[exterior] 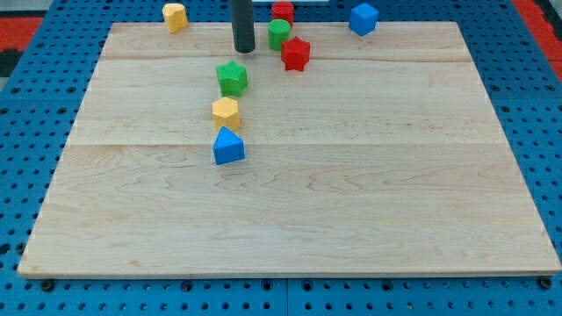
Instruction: Place the green star below the red star
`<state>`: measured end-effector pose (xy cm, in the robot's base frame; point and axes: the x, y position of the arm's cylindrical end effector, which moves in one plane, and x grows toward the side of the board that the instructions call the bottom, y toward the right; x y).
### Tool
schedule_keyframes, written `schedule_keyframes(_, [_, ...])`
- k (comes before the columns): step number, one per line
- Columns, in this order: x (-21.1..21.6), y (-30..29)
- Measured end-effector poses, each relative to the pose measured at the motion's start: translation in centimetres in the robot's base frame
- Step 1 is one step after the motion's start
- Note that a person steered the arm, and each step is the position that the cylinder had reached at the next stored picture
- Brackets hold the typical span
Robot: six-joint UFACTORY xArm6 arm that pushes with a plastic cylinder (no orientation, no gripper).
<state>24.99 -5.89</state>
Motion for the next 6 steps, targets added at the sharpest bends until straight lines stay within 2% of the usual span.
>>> schedule_keyframes(2, [0.0,0.4])
schedule_keyframes(3, [1.8,1.2])
schedule_keyframes(4, [4.1,-1.9])
schedule_keyframes(5, [4.1,-7.2])
schedule_keyframes(6, [5.7,-5.8])
